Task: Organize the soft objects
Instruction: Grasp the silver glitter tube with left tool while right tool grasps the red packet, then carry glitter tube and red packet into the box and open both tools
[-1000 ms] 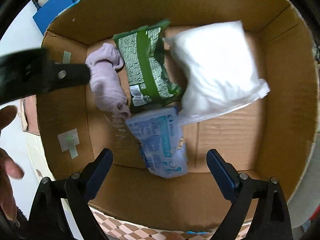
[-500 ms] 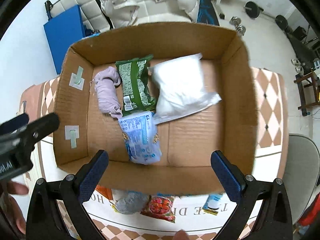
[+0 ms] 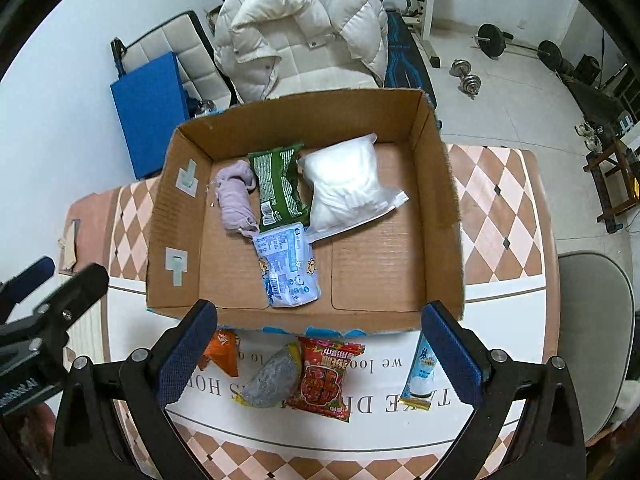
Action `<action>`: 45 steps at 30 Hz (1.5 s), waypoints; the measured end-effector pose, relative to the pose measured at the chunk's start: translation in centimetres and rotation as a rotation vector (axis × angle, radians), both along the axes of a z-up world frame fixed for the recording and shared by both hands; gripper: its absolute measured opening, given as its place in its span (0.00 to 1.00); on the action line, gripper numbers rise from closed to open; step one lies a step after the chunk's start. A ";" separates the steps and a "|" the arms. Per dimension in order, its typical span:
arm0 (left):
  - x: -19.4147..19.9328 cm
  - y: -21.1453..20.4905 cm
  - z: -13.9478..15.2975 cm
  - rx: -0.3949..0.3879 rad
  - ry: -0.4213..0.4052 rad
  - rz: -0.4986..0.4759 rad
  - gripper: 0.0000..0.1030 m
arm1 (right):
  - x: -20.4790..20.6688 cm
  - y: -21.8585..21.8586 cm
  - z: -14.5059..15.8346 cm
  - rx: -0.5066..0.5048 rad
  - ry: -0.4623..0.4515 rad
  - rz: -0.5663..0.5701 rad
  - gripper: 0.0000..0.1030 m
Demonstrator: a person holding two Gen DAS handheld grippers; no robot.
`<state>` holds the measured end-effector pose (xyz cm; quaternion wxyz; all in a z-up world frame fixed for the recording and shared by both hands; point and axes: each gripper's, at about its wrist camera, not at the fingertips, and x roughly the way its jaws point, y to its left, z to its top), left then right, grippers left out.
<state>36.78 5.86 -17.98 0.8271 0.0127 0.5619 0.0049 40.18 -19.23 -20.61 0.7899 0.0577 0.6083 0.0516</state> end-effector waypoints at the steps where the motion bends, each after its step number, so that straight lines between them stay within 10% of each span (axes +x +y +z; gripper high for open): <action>1: -1.2 -0.1 -0.5 0.024 -0.006 -0.001 0.99 | -0.6 -0.4 0.3 0.011 -0.008 -0.005 1.00; 5: -4.7 -1.2 -5.6 0.087 0.079 -0.057 0.95 | -4.8 -2.6 -1.4 0.064 0.020 -0.035 1.00; 8: -5.6 -3.4 -11.4 0.097 0.235 -0.137 0.62 | -7.4 -3.9 -5.6 0.105 0.119 -0.048 0.92; 10: -5.5 -5.3 -15.2 0.111 0.322 -0.197 0.61 | -8.5 -4.6 -8.7 0.116 0.201 -0.073 0.74; 17: -4.6 -9.9 -22.3 0.154 0.462 -0.302 0.63 | -10.3 -6.1 -13.3 0.122 0.285 -0.129 0.74; 22: -4.4 -8.1 -23.6 0.072 0.507 -0.187 0.36 | -10.1 -5.6 -14.3 0.101 0.291 -0.116 0.74; 31: -8.9 -0.6 -23.8 -0.065 0.566 0.119 0.36 | -8.7 -2.2 -17.8 0.106 0.312 -0.125 0.74; 34: -9.0 -0.3 -23.7 -0.087 0.561 0.145 0.36 | -7.9 0.0 -19.3 0.054 0.308 -0.107 0.73; 37: -9.7 0.5 -23.6 -0.087 0.555 0.163 0.35 | -7.7 1.3 -20.7 0.036 0.331 -0.062 0.48; 45: -14.1 -1.7 -23.3 -0.106 0.570 0.125 0.35 | -14.5 0.0 -21.0 -0.043 0.428 0.073 0.46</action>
